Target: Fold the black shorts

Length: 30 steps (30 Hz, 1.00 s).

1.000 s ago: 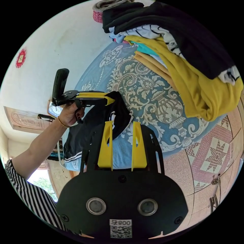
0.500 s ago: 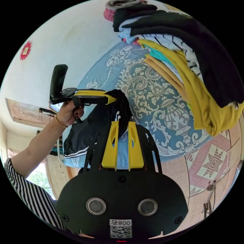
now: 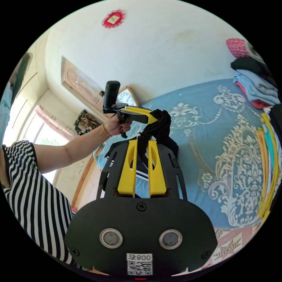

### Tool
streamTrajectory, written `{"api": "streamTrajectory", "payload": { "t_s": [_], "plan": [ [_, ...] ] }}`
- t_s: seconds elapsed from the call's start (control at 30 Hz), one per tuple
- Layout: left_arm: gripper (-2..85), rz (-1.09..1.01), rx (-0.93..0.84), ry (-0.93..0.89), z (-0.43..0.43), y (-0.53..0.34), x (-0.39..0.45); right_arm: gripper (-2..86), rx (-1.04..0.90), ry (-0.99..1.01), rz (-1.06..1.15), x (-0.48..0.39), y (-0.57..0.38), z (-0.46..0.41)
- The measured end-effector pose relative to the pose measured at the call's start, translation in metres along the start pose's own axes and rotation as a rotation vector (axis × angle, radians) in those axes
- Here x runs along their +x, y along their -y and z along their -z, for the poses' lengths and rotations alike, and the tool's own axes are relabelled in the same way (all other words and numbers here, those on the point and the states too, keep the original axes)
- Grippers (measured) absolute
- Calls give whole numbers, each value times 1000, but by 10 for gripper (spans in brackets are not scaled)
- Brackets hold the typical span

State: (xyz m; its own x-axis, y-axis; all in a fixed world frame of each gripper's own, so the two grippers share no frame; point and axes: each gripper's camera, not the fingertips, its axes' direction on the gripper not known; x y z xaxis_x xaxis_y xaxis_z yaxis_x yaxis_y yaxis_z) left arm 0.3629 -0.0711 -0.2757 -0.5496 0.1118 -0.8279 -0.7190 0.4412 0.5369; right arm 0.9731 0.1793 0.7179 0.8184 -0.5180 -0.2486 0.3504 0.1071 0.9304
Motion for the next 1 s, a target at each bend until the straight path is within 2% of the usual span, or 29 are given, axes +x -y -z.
{"api": "streamTrajectory", "payload": {
  "t_s": [0.17, 0.43, 0.77, 0.93, 1.0],
  "plan": [
    [33, 103, -2, 32, 48, -82, -11, 69, -124, 104, 81, -41, 23, -71],
    [39, 302, -19, 15, 74, -189, -37, 70, -310, 179, 114, -76, 47, -172],
    [49, 550, -84, 136, 80, -302, -47, 73, -536, 167, 130, -92, 70, -279],
    [30, 650, 69, 276, 100, -342, -20, 69, -626, 235, 136, -100, 80, -315],
    [25, 624, 134, 265, 100, -347, -2, 70, -632, 238, 132, -103, 86, -321]
  ]
}}
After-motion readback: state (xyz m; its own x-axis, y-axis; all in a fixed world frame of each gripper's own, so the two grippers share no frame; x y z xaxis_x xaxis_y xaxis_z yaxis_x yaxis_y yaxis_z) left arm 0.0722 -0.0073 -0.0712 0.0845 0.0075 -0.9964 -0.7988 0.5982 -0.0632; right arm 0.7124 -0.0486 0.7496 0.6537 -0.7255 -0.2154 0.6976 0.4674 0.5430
